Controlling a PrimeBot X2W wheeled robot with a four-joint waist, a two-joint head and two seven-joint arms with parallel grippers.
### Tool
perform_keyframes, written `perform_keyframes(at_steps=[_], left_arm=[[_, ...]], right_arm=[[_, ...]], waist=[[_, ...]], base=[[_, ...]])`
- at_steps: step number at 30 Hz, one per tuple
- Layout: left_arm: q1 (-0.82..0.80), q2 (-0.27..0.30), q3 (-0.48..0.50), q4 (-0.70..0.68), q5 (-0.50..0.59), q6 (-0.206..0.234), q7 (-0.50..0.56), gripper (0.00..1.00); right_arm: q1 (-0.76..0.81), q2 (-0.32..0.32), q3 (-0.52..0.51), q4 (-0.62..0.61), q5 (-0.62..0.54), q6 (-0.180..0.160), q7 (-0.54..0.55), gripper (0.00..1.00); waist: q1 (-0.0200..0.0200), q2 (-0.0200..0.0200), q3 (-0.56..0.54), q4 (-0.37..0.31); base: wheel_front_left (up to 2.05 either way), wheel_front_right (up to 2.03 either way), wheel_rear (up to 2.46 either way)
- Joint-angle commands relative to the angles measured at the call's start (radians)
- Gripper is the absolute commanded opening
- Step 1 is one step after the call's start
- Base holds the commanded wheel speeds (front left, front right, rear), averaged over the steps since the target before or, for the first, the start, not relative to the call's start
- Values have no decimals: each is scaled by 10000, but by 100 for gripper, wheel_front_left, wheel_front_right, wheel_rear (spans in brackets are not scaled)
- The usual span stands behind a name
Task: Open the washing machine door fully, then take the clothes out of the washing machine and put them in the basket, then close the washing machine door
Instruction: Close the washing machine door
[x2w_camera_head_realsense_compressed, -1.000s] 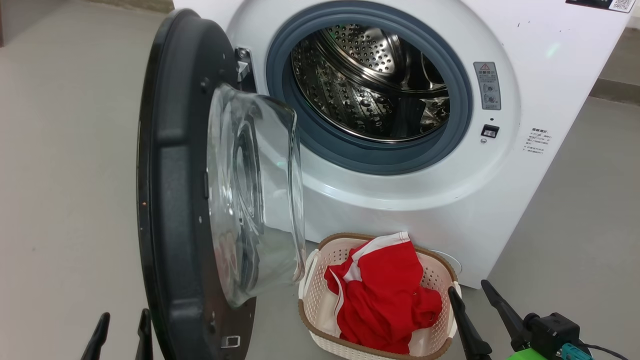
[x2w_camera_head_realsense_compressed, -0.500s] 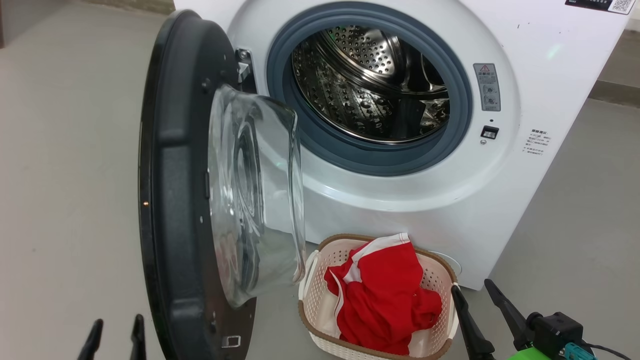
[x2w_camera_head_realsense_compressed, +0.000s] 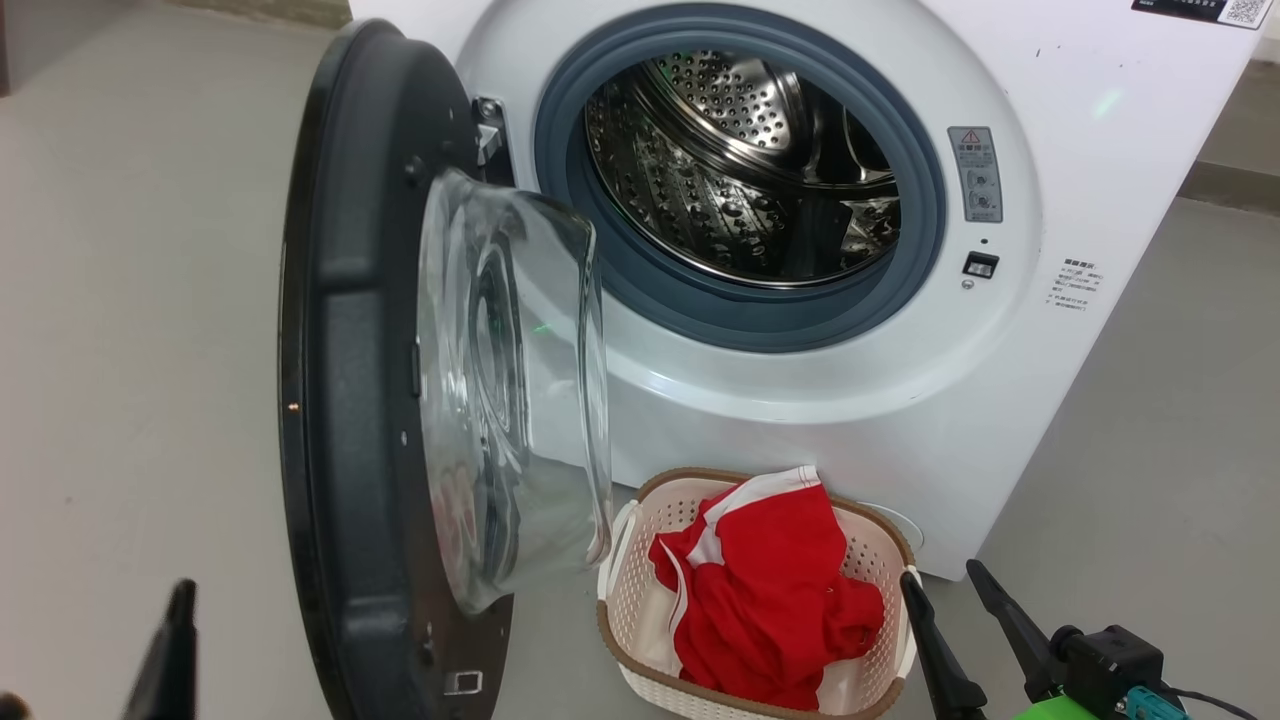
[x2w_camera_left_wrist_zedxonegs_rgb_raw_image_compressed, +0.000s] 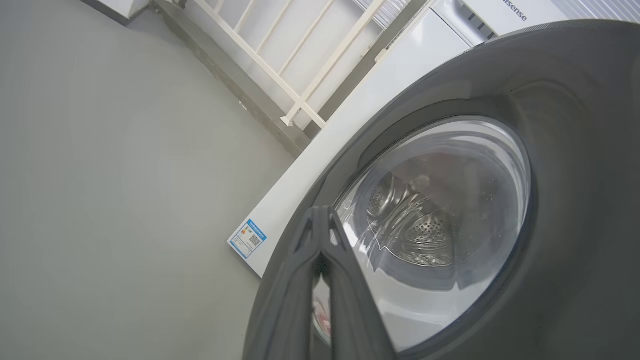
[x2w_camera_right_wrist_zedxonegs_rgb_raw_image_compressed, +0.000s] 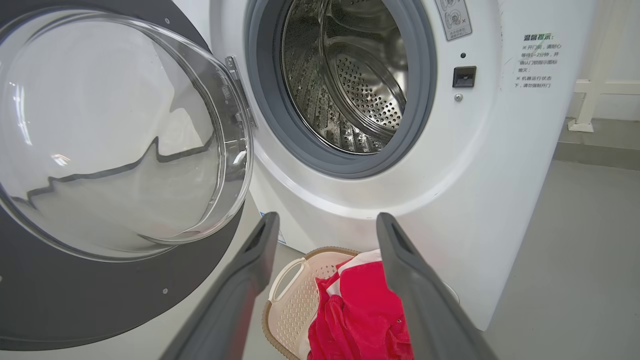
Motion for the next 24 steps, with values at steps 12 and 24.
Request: perform_keyframes(at_steps=[12, 24], left_arm=[[-1222, 2105, 598, -1498, -6902, -56, 3887, 0], [-1119, 1637, 1376, -2039, -8704, -56, 8216, 0]], right_arm=[[108, 2, 77, -339, -136, 63, -65, 100], [119, 14, -22, -407, -200, 63, -65, 100]], waist=[[0, -1, 34, -58], [0, -1, 190, -78]], base=[[0, 0, 0], [0, 0, 0]])
